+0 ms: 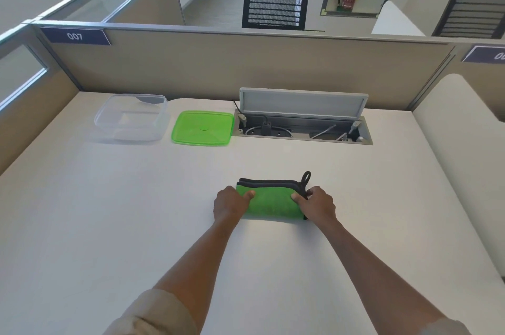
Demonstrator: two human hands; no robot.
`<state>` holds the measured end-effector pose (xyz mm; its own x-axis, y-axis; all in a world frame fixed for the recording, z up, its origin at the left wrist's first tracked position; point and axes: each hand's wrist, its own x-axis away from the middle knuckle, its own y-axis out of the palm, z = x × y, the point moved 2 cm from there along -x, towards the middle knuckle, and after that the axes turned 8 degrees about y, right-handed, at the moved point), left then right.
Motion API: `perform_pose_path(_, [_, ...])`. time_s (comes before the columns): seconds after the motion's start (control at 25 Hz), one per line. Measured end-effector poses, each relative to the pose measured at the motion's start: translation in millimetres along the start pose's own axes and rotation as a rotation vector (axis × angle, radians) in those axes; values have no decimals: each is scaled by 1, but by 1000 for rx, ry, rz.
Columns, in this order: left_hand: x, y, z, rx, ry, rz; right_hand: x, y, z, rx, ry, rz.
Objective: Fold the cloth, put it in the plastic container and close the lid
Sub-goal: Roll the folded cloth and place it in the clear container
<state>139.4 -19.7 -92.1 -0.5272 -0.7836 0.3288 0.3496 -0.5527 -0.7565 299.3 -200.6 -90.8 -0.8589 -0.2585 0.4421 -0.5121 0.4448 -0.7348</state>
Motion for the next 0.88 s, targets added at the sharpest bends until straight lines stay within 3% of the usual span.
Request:
perform_pose_path(0.36, [-4,-10,-5,178,-55,-135,6,-11,-4,-235,154,-145])
perform_pose_path(0.56, [-4,-19,-14,487,-61,-203,13,-2,-13,-460,323,-284])
perform_pose_path(0.68, [-2,-27,-23,667,-89,-275,24,6,-19,-489,366,-308])
perform_pose_path(0.88, [-3,-34,-34,737,-100,-315,39,12,-28,-502,397,-300])
